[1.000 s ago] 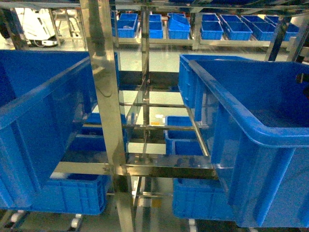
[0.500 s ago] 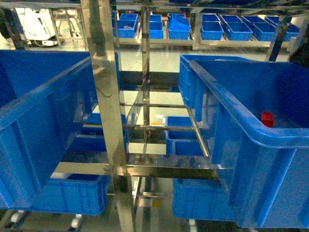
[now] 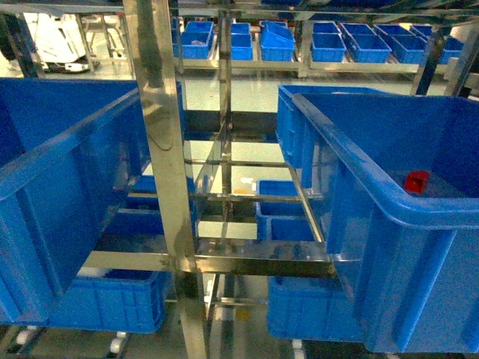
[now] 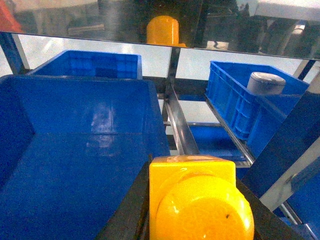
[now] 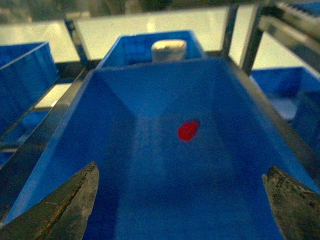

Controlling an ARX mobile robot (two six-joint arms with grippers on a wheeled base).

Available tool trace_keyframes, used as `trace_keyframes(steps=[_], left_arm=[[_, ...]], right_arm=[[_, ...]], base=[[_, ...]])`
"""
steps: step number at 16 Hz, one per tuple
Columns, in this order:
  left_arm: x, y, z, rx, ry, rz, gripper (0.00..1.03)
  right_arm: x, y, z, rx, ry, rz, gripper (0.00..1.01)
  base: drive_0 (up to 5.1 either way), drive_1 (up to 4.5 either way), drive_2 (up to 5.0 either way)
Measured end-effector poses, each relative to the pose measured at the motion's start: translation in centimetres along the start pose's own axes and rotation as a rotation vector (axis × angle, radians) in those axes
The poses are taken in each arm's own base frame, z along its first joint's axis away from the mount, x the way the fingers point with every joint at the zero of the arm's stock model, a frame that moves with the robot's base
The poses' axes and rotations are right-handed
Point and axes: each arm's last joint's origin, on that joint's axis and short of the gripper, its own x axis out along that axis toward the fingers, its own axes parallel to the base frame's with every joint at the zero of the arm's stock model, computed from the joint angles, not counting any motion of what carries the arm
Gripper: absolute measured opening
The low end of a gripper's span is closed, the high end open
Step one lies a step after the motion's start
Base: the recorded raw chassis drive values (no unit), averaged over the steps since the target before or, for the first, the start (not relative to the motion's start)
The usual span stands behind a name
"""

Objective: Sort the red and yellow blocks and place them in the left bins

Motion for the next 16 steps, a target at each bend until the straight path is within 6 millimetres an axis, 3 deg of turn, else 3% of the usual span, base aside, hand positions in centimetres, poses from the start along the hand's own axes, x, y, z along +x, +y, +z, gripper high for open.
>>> trace_keyframes(steps=[3,11,13,16], left_arm=[[0.0,0.0,0.0,0.0,0.0,0.0,0.27],[0.5,0.4,0.3,0.001,0.031,0.014,0.27],[2.9,2.8,1.6,-0.01,0.104,0.037,0.27],[3.8,7.0,-1.3,-0.044,0.266,0.096,0.27]], right_arm=[[-5.0,0.7,1.1,0.011,-0.052,0.01,0.98],[-4.9,1.0,1.0,0.01,-0.035,0.03,0.98],[-5.0,1.0,1.0,0.011,-0.037,0.03,0.98],[-5.0,1.0,1.0,0.011,-0.036,0.03,0.98]], base=[[0.0,0.0,0.0],[0.0,0.0,0.0],[0.0,0.0,0.0],[0.0,0.0,0.0]])
